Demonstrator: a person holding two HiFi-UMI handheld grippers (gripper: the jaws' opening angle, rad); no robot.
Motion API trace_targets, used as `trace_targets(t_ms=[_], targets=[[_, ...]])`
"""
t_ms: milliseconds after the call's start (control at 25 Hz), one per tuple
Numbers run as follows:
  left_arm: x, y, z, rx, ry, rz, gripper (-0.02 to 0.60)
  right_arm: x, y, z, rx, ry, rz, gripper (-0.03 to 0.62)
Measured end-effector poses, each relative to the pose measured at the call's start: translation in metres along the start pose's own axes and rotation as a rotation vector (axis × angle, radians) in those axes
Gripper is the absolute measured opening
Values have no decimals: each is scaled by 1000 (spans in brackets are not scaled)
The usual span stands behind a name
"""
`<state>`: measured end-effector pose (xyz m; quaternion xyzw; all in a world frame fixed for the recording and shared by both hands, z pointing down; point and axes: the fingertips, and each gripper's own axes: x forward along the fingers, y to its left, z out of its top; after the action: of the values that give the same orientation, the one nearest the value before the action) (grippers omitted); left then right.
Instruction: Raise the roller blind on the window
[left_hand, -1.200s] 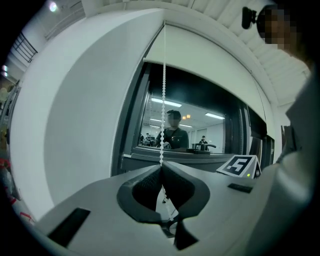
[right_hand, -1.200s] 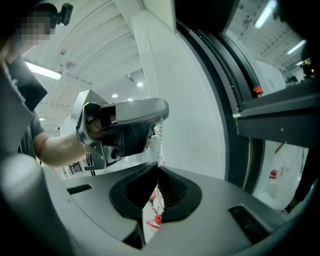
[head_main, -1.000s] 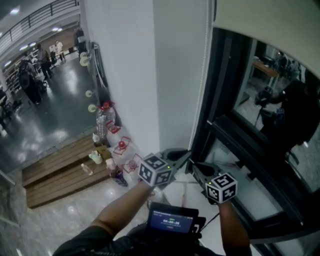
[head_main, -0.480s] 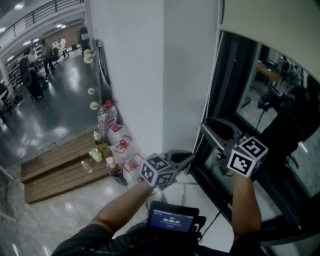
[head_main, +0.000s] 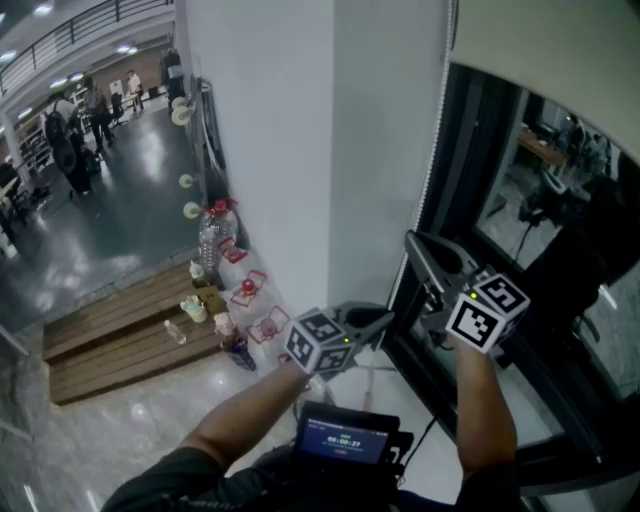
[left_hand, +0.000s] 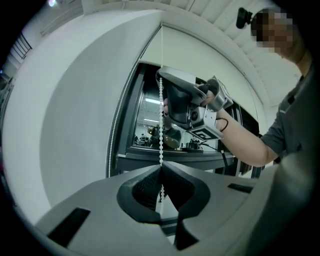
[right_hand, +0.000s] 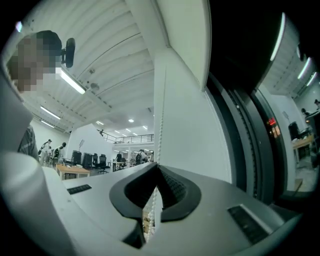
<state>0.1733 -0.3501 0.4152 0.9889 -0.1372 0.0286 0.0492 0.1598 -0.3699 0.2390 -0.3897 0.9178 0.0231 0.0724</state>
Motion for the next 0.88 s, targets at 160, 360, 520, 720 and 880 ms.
trace_targets(t_ms=[160,360,520,720,880], targets=[[7,1,-28,7,52,17,-3,-1,-1,-28,22,36,-37,12],[10,3,-81,-26,149,24,-3,-13,1,-77,79,77,-57,13],[11,-8,-112,-67,178,15,-3,-24,9,-107,82,80,-62,14],[13,-13,-129,-85,179,39,-3,-33,11,-128,117,89,-58,14],[1,-7,-130,-97,185,12,2,-35,9,-128,117,95,-55,14]])
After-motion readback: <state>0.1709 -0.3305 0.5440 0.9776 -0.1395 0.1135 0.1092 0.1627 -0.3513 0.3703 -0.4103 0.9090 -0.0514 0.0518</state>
